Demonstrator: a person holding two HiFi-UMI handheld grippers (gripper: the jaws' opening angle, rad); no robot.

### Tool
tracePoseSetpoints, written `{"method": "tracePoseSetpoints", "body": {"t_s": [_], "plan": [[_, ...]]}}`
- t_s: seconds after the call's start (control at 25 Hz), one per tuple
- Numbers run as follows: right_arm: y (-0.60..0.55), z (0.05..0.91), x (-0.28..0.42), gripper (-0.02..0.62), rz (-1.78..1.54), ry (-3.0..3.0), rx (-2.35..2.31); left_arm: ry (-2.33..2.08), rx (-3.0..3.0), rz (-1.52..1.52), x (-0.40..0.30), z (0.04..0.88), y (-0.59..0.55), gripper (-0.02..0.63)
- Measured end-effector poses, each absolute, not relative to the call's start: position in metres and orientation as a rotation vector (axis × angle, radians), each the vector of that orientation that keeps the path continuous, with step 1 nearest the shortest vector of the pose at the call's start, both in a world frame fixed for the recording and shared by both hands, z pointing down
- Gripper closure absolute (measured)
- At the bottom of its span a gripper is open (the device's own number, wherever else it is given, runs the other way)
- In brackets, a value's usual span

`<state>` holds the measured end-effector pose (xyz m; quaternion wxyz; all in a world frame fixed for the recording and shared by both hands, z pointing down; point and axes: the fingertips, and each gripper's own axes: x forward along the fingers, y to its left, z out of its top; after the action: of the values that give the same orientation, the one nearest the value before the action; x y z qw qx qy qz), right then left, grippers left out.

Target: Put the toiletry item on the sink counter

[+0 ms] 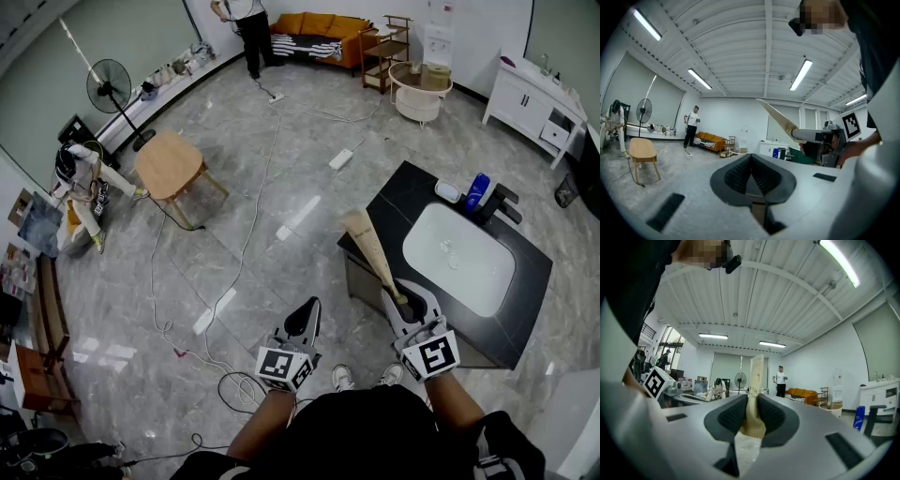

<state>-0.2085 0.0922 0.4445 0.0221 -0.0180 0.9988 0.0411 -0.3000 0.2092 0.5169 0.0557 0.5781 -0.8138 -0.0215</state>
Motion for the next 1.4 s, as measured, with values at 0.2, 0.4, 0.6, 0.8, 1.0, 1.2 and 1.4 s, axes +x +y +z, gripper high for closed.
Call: {"method": "tracePoseSetpoints", "body": {"t_s": [0.2, 0.4, 0.6, 0.8, 1.0, 1.2, 1.4], "plan": [[0.1, 0.443, -0.21, 0.52, 0.153, 3.092, -0.029, -2.463, 1.744, -0.098, -0.299, 0.516, 0.212, 0.597], [0.109, 0.442, -0.21, 0.52, 0.208, 3.098, -0.026, -2.46, 1.748, -0.1, -0.298, 0.519, 0.212, 0.597], [0.113, 0.433, -0.211, 0.515, 0.208, 3.069, -0.055, -2.456, 1.76, -0.113, -0.299, 0.517, 0.214, 0.597], [0.106, 0.433, -0.209, 0.52, 0.22, 3.063, -0.157, -2.42, 1.832, -0.073, -0.296, 0.521, 0.206, 0.597], [0.099, 0.431, -0.198, 0.517, 0.222, 3.062, -0.268, -2.375, 1.909, -0.061, -0.291, 0.517, 0.2, 0.597], [0.084, 0.429, -0.185, 0.517, 0.223, 3.056, -0.357, -2.341, 1.968, -0.069, -0.287, 0.512, 0.185, 0.597], [0.057, 0.432, -0.165, 0.517, 0.183, 3.056, -0.455, -2.292, 2.037, -0.07, -0.275, 0.505, 0.156, 0.597]]}}
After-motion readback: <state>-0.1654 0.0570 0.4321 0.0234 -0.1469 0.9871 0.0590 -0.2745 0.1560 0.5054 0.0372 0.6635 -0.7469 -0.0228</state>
